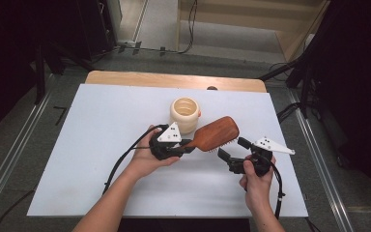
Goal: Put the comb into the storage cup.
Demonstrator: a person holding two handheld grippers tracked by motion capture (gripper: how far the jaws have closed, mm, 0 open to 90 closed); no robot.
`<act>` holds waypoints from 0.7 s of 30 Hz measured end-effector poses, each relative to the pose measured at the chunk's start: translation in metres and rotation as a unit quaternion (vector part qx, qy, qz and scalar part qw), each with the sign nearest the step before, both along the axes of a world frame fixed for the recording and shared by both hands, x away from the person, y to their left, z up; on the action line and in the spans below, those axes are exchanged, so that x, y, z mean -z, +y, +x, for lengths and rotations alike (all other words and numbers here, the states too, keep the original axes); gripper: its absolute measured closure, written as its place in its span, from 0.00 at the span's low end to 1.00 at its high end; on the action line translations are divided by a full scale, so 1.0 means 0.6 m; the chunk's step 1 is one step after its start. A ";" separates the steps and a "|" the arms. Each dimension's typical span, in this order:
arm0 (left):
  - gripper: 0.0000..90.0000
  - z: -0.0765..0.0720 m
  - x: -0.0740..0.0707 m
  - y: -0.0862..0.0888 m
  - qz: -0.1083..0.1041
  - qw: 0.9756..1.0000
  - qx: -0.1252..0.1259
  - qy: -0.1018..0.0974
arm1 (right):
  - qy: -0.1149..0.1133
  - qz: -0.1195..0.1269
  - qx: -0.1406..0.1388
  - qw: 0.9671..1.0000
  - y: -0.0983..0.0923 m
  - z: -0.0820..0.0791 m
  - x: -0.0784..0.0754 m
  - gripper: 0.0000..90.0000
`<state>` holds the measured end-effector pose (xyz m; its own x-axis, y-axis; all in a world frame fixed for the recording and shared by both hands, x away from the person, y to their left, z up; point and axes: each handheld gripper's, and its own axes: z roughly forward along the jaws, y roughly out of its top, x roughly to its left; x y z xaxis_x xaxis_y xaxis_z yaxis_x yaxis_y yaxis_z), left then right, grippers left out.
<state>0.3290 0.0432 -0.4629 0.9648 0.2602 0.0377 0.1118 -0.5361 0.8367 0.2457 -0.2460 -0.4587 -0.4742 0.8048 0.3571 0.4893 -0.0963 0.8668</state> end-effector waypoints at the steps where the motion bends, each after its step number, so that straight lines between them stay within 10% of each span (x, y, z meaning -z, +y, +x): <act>1: 0.80 -0.001 0.000 0.001 -0.001 1.000 0.000 -0.001 | 0.008 0.010 0.003 1.000 0.005 0.007 -0.001 0.00; 21: 0.80 -0.025 -0.001 0.013 -0.030 0.999 -0.018 -0.022 | 0.064 0.078 0.016 0.995 0.043 0.051 0.003 0.00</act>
<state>0.3139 0.0512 -0.4624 0.9526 0.2973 0.0639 0.0915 -0.4805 0.8722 0.2763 -0.2204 -0.4607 -0.3928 0.7479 0.5350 0.5888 -0.2424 0.7711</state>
